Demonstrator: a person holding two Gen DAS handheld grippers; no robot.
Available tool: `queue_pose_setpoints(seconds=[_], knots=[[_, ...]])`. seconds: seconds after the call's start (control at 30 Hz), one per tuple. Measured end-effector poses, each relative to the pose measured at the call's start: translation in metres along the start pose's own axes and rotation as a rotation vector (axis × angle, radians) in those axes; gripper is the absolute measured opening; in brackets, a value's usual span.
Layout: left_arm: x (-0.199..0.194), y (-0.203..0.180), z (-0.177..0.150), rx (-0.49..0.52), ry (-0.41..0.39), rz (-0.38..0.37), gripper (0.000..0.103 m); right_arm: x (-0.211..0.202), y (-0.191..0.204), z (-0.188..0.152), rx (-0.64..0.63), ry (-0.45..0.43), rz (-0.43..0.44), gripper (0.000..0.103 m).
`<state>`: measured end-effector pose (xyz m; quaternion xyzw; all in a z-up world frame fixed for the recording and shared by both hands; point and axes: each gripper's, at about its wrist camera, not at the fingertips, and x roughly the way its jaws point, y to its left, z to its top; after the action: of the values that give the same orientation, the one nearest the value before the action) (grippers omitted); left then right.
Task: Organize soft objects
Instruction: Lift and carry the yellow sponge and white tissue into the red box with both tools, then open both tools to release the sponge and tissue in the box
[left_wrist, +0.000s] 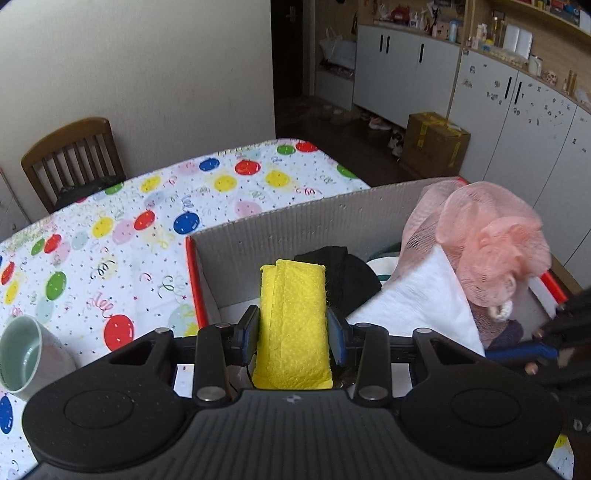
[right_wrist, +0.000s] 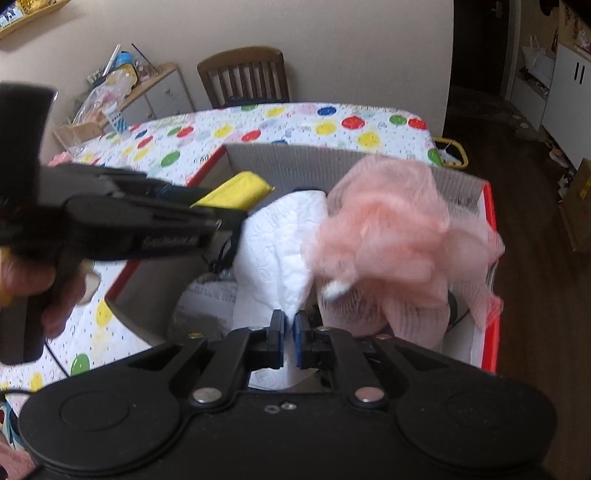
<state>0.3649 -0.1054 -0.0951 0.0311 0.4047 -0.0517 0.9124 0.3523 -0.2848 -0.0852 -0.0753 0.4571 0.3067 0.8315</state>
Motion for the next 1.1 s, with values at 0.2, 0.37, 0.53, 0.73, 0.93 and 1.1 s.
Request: queue_pose_setpoints(seconds=[0.2,0.37,0.53,0.73,0.93,1.1], knots=[[0.016,-0.005,0.001,0.002,0.038,-0.007,0.038,0.004,-0.002,-0.009,0.006,0.033,0.015,0.005],[0.025,-0.009,0.002,0.0,0.061,-0.013,0.038,0.006,0.002,-0.015,0.005,0.039,0.014,0.005],[0.031,-0.015,0.0,0.011,0.087,-0.019,0.038,0.007,0.0,-0.014,0.032,0.025,0.015,0.006],[0.039,-0.016,-0.003,0.006,0.125,-0.021,0.038,0.004,-0.005,-0.014,0.068,0.008,0.017,0.006],[0.041,-0.018,-0.002,0.022,0.139,-0.014,0.038,0.0,-0.007,-0.014,0.09,0.0,0.017,0.007],[0.038,-0.019,-0.003,0.016,0.131,-0.009,0.039,-0.003,-0.009,-0.016,0.096,-0.011,0.016,0.01]])
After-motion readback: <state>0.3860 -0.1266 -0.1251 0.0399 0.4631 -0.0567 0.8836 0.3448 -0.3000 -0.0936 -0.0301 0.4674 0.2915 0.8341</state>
